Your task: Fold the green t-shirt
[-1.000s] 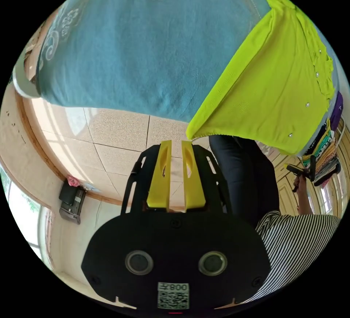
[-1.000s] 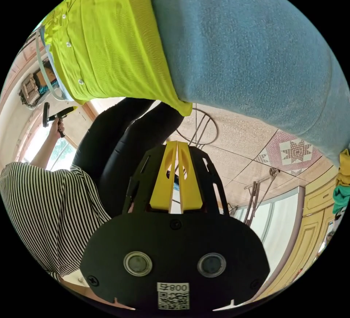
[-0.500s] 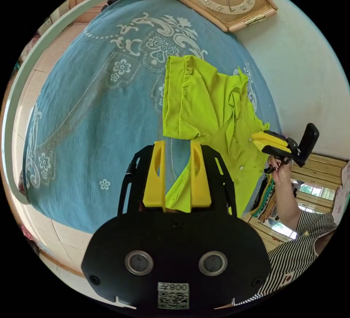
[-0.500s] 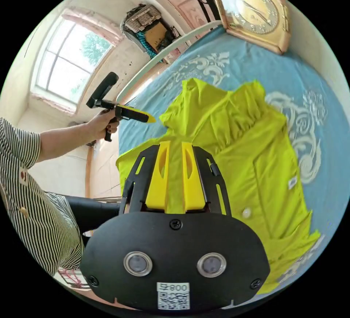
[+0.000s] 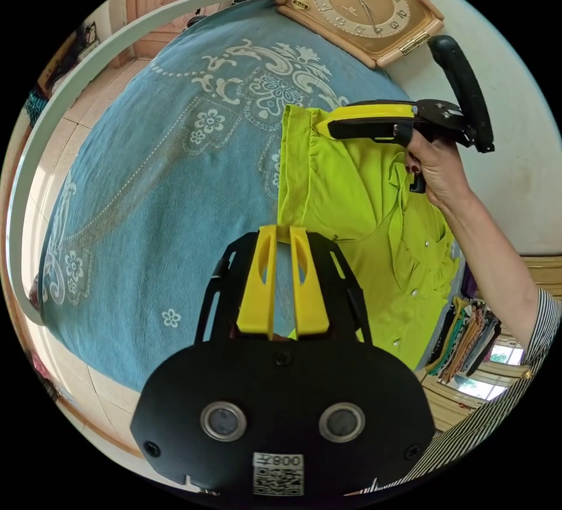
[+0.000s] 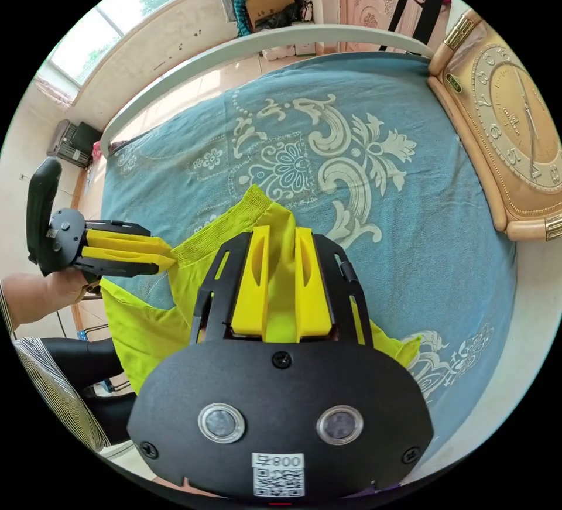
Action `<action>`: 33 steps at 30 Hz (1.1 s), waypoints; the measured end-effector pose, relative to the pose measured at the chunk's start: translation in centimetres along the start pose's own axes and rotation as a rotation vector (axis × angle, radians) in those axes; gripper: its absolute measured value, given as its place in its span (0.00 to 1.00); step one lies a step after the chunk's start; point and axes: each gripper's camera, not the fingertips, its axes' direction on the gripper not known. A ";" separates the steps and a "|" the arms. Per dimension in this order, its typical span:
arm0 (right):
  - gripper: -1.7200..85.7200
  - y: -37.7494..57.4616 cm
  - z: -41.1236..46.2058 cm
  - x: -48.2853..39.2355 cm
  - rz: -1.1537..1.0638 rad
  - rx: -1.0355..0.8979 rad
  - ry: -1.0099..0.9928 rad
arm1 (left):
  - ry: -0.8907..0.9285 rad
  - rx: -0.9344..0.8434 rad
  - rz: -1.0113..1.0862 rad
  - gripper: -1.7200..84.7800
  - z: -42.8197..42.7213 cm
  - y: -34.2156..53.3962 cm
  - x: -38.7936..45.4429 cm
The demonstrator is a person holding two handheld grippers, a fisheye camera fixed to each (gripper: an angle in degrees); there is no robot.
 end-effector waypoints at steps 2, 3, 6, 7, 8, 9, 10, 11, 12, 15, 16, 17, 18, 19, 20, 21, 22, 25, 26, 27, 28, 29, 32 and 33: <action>0.06 -0.1 -0.9 -0.3 0.000 0.024 0.003 | 0.069 -0.004 -0.009 0.05 0.1 0.1 -0.2; 0.04 0.0 -1.9 -0.3 0.006 0.056 0.000 | 0.073 0.024 -0.012 0.04 -0.3 0.4 -0.1; 0.03 0.2 -5.3 -0.2 0.011 0.176 -0.043 | 0.074 0.132 0.003 0.04 -2.1 1.4 0.7; 0.03 0.0 -6.0 -0.2 0.006 0.193 -0.046 | 0.065 0.165 0.009 0.04 -2.5 1.6 1.0; 0.03 -0.1 -6.1 -0.2 0.000 0.196 -0.046 | 0.053 0.174 0.011 0.03 -2.5 1.7 1.2; 0.03 -0.5 -5.8 -0.4 -0.011 0.181 -0.035 | 0.026 0.181 0.026 0.03 -2.1 1.5 1.6; 0.03 -1.0 -4.8 -0.6 -0.022 0.137 -0.018 | -0.001 0.160 0.038 0.04 -1.1 1.2 1.9; 0.03 -1.3 -4.1 -0.7 -0.019 0.108 -0.007 | -0.016 0.148 0.034 0.04 -0.5 1.0 2.0; 0.03 -1.6 -2.6 -0.7 0.004 0.046 0.019 | -0.029 0.122 0.026 0.04 0.9 0.7 2.0; 0.04 -1.1 -2.0 -0.4 0.056 0.040 0.026 | -0.046 0.059 0.003 0.04 4.0 0.4 2.0; 0.05 -0.6 -2.6 0.0 0.075 0.064 0.013 | -0.034 0.063 -0.010 0.04 4.6 0.5 2.0; 0.06 -0.2 -2.9 0.2 0.084 0.079 0.009 | -0.026 0.071 -0.018 0.04 4.9 0.7 2.0; 0.07 0.6 -3.7 0.6 0.102 0.112 0.002 | -0.014 0.082 -0.037 0.04 5.3 0.9 2.0; 0.08 1.7 -4.6 1.2 0.131 0.147 -0.008 | -0.013 0.089 -0.067 0.04 5.8 1.2 1.9; 0.08 2.4 -5.1 1.6 0.150 0.167 -0.014 | -0.015 0.093 -0.087 0.04 6.0 1.4 1.9; 0.08 4.1 -6.2 2.4 0.197 0.217 -0.041 | -0.015 0.103 -0.123 0.04 6.3 1.8 1.7; 0.08 6.2 -7.3 3.3 0.254 0.276 -0.083 | -0.010 0.117 -0.153 0.04 6.6 2.2 1.7; 0.07 13.5 -9.4 5.3 0.401 0.404 -0.185 | 0.037 0.155 -0.167 0.04 7.3 2.8 2.8; 0.07 15.2 -9.7 5.5 0.427 0.421 -0.193 | 0.047 0.161 -0.155 0.04 7.5 2.7 3.3; 0.05 18.9 -10.1 5.9 0.467 0.452 -0.204 | 0.063 0.166 -0.117 0.03 8.0 2.3 4.7; 0.05 22.7 -10.3 6.3 0.522 0.470 -0.223 | 0.085 0.162 -0.057 0.03 8.9 1.6 6.5; 0.04 24.7 -10.3 6.4 0.545 0.477 -0.230 | 0.098 0.157 -0.020 0.03 9.4 1.2 7.5; 0.03 34.0 -10.5 6.4 0.695 0.450 -0.208 | 0.166 0.111 0.179 0.03 13.0 -1.0 13.5; 0.03 37.4 -10.6 6.1 0.762 0.425 -0.168 | 0.185 0.082 0.271 0.03 14.9 -1.9 16.2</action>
